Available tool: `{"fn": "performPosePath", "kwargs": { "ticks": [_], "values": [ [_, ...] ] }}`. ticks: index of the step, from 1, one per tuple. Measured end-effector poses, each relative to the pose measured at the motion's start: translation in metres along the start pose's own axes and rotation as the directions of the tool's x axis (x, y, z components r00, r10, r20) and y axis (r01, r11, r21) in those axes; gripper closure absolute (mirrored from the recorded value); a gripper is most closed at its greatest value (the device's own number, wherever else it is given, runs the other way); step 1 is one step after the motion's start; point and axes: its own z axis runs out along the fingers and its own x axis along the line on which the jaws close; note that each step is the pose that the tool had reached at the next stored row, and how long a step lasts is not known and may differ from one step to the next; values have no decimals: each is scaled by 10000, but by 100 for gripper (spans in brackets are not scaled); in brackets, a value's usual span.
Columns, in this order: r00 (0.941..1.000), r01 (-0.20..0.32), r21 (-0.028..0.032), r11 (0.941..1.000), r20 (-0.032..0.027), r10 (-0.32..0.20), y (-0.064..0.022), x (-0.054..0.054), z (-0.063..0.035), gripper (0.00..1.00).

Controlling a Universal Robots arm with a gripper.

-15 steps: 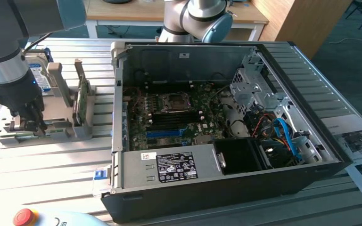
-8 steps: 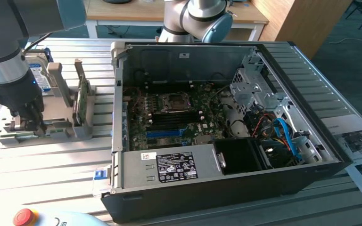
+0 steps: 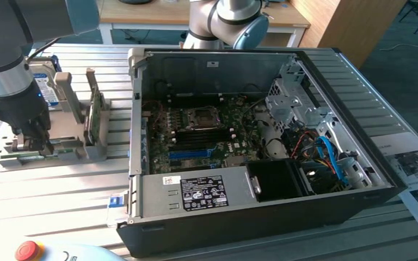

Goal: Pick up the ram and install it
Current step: 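Pick up the ram and move it above insertion slot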

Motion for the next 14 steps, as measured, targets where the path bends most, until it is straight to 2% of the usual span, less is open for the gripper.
{"fn": "performPosePath", "kwargs": {
  "ticks": [14],
  "values": [
    [10000,0,0,10000,1,0,0,0,0,88]
  ]
}}
